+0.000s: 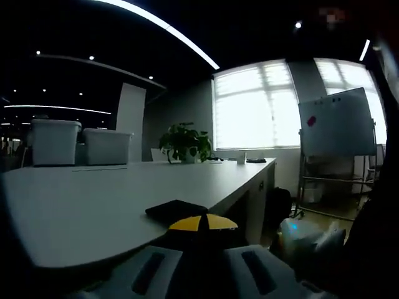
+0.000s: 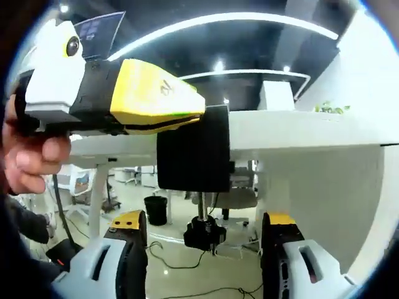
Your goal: Clamp the fixed fixture on the desktop, loosen the retaining clip, secure it to the edge of the desk, and tighten the retaining clip.
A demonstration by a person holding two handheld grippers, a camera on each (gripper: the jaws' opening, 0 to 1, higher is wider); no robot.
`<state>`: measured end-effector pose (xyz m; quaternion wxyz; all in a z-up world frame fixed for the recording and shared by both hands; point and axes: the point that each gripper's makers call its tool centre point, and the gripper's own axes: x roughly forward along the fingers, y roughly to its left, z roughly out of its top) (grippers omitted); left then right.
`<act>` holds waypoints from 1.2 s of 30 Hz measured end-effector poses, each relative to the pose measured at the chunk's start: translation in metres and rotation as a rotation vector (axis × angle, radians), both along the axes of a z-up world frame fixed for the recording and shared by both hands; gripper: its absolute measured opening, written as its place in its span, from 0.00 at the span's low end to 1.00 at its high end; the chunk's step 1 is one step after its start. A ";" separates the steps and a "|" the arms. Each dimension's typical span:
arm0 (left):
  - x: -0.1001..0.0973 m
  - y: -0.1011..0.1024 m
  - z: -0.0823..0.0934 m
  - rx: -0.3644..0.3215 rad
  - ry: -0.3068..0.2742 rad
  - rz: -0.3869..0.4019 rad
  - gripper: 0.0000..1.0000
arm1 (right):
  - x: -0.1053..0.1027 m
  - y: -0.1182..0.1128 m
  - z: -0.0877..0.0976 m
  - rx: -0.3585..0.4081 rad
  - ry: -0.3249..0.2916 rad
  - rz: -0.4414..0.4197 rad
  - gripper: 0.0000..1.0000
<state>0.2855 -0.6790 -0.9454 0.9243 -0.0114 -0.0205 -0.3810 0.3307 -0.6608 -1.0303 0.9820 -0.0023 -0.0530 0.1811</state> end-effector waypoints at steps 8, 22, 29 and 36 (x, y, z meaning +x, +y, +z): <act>-0.001 0.000 0.001 -0.005 0.000 -0.021 0.01 | 0.005 0.004 -0.025 -0.044 0.109 -0.057 0.60; -0.001 -0.002 0.000 0.009 -0.010 -0.011 0.01 | 0.010 0.001 -0.023 -0.055 0.108 -0.077 0.34; -0.001 -0.002 0.000 0.002 0.000 -0.002 0.02 | 0.011 -0.001 -0.023 -0.104 0.091 -0.078 0.25; 0.001 -0.002 -0.003 0.016 -0.002 0.013 0.02 | 0.010 0.001 -0.024 -0.101 0.117 0.016 0.24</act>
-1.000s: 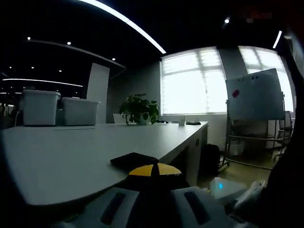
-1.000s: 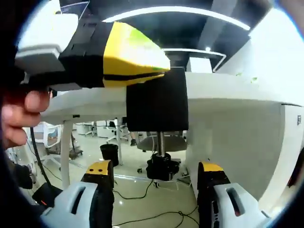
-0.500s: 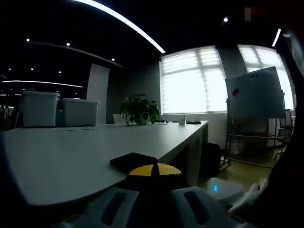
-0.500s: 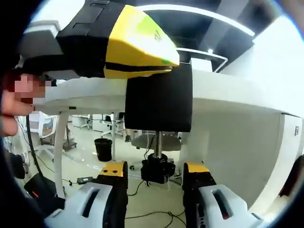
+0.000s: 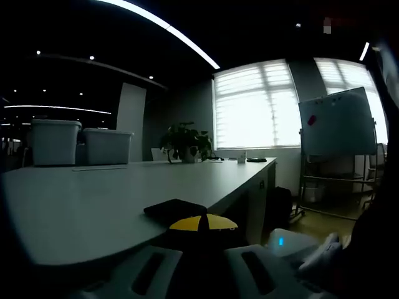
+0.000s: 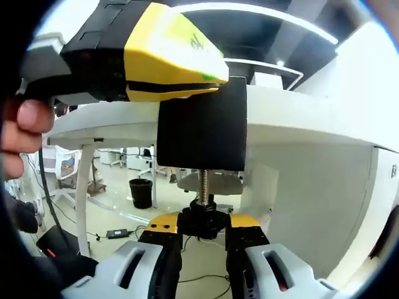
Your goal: Clamp the fixed fixture on the desktop, loosen the retaining clip, secure it to the edge of the desk, and tighten the retaining clip.
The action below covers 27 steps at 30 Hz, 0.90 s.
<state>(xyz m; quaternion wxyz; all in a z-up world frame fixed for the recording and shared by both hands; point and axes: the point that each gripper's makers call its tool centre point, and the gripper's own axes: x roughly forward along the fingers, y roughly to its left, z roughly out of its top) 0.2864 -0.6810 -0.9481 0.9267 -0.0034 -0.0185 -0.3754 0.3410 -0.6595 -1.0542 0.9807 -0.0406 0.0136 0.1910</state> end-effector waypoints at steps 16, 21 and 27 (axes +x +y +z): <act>-0.001 -0.010 -0.003 0.037 0.008 -0.010 0.02 | -0.007 0.018 0.000 -0.066 -0.011 0.668 0.24; -0.002 -0.013 -0.004 0.054 0.012 -0.003 0.02 | -0.012 0.022 0.001 -0.101 -0.027 0.845 0.24; -0.002 -0.014 -0.005 0.063 0.011 0.007 0.02 | -0.014 0.023 0.000 -0.127 -0.033 0.913 0.24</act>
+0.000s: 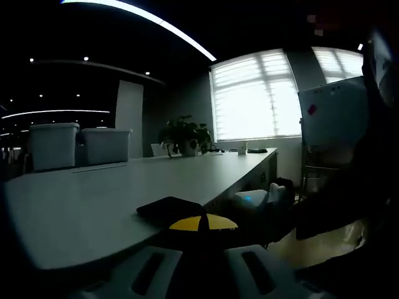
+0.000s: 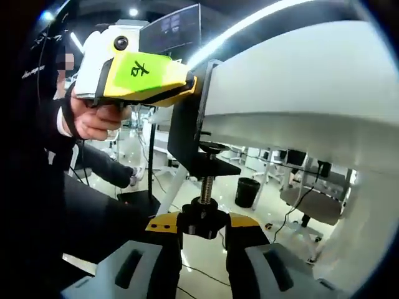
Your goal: Clamp the fixed fixture on the desktop, loosen the retaining clip, secure it to the edge of the desk, and tighten the retaining clip.
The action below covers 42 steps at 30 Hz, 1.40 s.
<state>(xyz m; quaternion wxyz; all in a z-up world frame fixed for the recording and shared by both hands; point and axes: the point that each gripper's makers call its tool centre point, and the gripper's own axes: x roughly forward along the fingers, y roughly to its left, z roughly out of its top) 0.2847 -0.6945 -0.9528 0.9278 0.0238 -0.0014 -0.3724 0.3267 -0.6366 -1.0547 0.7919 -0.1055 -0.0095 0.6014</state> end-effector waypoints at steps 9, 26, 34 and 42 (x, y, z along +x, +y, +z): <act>0.000 -0.002 -0.001 0.000 -0.004 -0.008 0.02 | 0.002 -0.012 0.008 0.100 0.010 -0.298 0.31; -0.002 -0.001 0.000 0.015 -0.021 -0.058 0.02 | 0.003 -0.024 0.004 0.165 0.018 -0.955 0.48; -0.002 0.000 0.000 0.006 -0.020 -0.063 0.02 | 0.008 -0.019 0.006 0.179 0.044 -0.960 0.42; -0.001 0.000 0.000 0.002 -0.019 -0.055 0.02 | 0.010 -0.022 0.007 0.150 0.009 -0.975 0.35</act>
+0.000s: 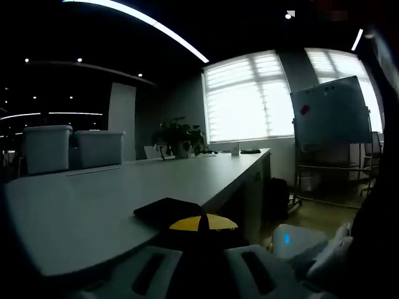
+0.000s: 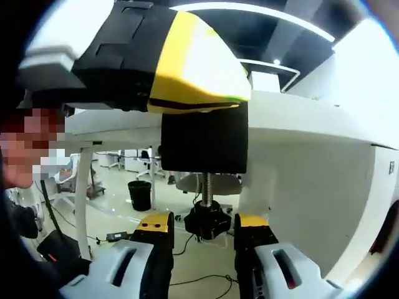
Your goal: Clamp the fixed fixture on the desktop, loosen the retaining clip, secure it to the edge of the desk, and tighten the retaining clip.
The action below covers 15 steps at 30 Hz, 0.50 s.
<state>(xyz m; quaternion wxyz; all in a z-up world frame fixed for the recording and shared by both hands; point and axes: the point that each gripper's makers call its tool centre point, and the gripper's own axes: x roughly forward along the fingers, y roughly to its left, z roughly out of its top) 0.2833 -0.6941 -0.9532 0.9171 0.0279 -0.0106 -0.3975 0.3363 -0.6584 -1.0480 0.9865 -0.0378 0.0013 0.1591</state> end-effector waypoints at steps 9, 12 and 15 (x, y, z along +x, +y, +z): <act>0.001 -0.001 -0.001 0.009 0.001 -0.001 0.02 | 0.004 -0.001 -0.007 -0.019 0.037 0.016 0.26; 0.003 -0.001 -0.001 0.009 0.003 -0.006 0.01 | 0.004 0.002 -0.007 -0.040 0.015 0.093 0.25; 0.004 0.000 -0.002 0.015 0.002 -0.006 0.01 | 0.004 0.002 -0.007 -0.066 0.015 0.189 0.25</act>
